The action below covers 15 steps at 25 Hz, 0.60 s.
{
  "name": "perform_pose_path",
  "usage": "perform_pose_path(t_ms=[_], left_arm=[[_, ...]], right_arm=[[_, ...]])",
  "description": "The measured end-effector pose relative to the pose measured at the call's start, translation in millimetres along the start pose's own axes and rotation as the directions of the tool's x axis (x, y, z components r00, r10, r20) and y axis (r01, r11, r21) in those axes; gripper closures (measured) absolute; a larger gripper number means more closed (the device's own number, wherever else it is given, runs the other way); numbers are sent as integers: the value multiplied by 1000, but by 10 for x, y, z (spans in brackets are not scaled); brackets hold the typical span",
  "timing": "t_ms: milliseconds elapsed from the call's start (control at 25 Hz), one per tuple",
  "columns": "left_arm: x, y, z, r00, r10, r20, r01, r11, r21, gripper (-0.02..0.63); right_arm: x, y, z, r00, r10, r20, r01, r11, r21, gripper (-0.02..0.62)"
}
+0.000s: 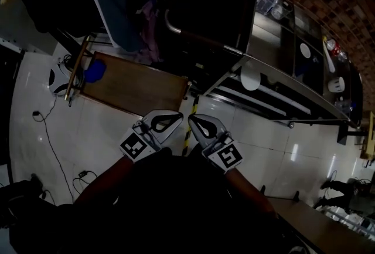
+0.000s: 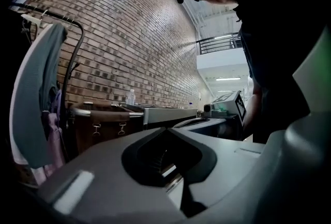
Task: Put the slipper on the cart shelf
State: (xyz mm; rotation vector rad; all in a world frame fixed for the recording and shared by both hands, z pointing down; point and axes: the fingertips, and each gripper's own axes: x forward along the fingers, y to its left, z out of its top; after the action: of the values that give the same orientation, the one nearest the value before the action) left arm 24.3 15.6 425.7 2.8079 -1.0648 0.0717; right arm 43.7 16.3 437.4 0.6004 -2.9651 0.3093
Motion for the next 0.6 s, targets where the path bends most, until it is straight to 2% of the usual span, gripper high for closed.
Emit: perform_pose_path(t_ms=[360,600], left_arm=[[-1092,702,-147,995,-103,-13,103,995,-15,600],[-1566,983,-126,989,-149,-12,149,989,-6,600]], right_arm=[[1088,674,-55,993,-114,-11,115,992,46,595],[1448,947,2,983,-180,-14,181,982,46,595]])
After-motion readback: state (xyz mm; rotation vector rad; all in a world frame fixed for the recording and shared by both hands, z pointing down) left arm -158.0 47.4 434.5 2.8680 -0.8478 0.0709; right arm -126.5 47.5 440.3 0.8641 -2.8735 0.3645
